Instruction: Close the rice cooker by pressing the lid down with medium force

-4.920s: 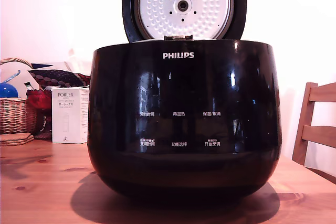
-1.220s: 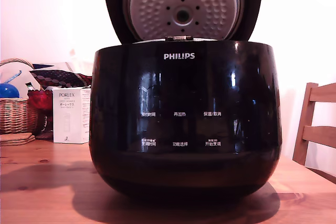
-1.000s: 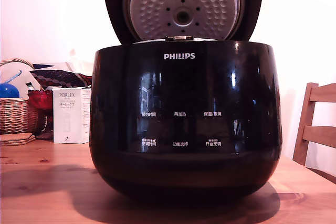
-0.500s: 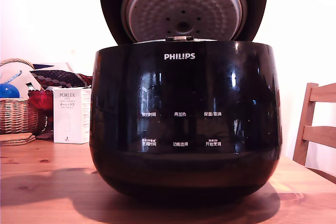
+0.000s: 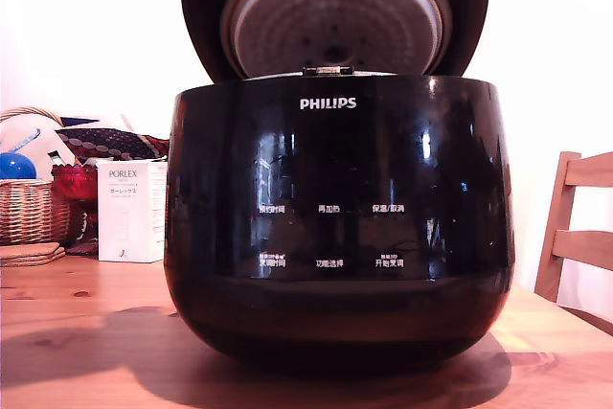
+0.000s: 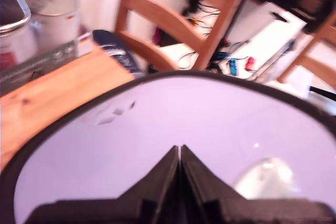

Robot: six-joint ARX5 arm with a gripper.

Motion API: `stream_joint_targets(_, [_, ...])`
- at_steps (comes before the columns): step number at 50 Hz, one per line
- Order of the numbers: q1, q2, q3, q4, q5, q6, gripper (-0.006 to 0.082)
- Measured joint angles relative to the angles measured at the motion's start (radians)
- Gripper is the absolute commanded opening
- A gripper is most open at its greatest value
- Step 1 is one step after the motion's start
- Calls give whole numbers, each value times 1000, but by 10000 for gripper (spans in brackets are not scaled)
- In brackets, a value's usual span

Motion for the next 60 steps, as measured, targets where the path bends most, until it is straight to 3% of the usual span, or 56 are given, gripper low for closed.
stream_joint_targets(20, [-2, -106, -193, 200, -39, -14, -21])
stream_joint_targets(38, [-22, -118, -286, 278, -48, -27, -21])
stream_joint_targets(60, [-116, -134, -402, 432, -146, -27, -21])
